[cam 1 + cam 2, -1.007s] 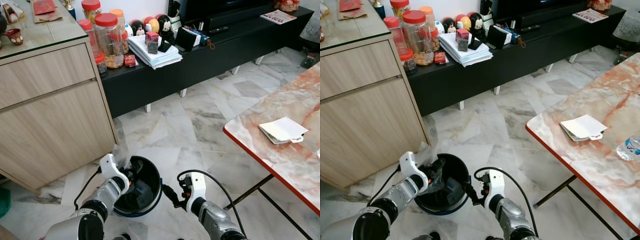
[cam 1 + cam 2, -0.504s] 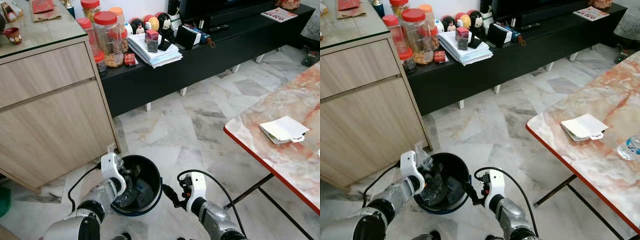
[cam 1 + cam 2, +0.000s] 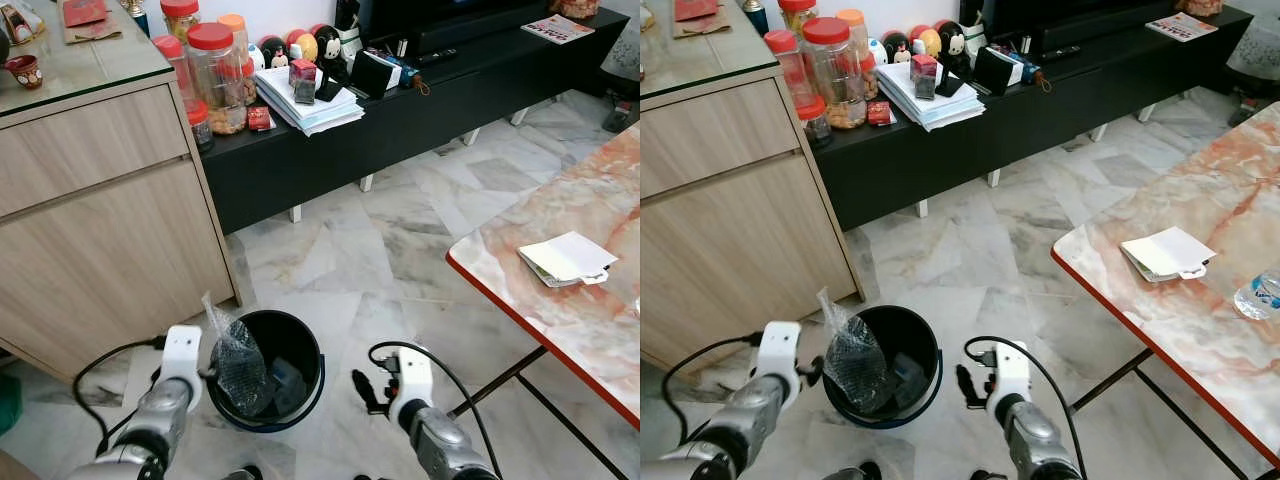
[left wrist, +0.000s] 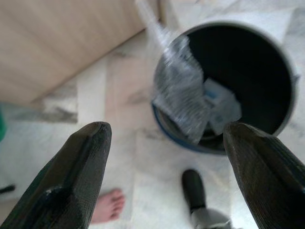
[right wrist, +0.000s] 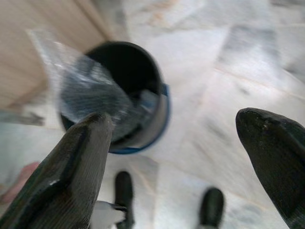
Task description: Picking trash to rubbish bin
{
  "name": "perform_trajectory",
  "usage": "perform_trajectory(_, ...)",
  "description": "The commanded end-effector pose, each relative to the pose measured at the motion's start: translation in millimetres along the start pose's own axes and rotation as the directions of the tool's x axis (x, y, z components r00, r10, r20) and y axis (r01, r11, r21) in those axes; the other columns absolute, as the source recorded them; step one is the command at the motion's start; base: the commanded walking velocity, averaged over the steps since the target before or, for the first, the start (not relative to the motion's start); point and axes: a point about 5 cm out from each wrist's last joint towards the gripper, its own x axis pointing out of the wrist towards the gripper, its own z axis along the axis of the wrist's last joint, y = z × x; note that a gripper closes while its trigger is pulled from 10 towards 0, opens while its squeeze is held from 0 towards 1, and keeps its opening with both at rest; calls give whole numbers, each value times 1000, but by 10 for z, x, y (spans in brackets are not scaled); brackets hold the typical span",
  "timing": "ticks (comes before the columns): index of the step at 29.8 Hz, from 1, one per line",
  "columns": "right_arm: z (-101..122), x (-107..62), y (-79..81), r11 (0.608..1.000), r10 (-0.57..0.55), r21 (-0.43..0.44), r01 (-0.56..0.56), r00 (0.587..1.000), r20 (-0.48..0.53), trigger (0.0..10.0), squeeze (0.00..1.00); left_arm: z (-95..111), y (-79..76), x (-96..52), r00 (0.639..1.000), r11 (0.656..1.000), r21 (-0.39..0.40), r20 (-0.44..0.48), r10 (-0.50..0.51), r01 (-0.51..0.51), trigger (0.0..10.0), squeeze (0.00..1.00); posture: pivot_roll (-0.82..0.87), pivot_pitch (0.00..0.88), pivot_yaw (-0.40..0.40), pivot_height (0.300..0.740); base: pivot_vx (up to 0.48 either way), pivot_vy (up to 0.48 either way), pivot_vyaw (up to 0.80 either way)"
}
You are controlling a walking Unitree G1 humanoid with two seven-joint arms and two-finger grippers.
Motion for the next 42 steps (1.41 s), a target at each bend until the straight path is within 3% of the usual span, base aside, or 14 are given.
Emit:
perform_trajectory(1,-119,-37,-34,1000,-28,4,28,999,-40,10000,0,-98,5,-18,999,1000,16,-32,14,-13,10000,0,94,120,-37,740,0,0,0)
perform_trajectory(9,-466,-207,-221,990,-131,23,136,979,-155,10000,0,-369,45,-90,993,994,89,-100,66,-57,10000,0,88,111,-33,740,0,0,0)
perform_trajectory(13,-566,-261,-257,987,-154,17,160,970,-188,10000,0,-401,63,-100,991,994,86,-109,76,-67,10000,0,89,109,-34,740,0,0,0)
perform_trajectory(16,-616,-294,-285,983,-169,31,179,966,-197,10000,0,-438,80,-113,990,989,135,-117,75,-59,10000,0,95,102,-32,740,0,0,0)
perform_trajectory(29,-651,-300,-266,978,-186,55,202,959,-211,10000,0,-733,111,-218,976,984,170,-202,87,-53,10000,0,88,75,-17,740,0,0,-185)
perform_trajectory(42,-671,-302,-249,978,-187,46,201,957,-222,10000,0,-735,107,-219,976,981,188,-199,85,-47,10000,0,88,59,-10,740,0,0,-774)
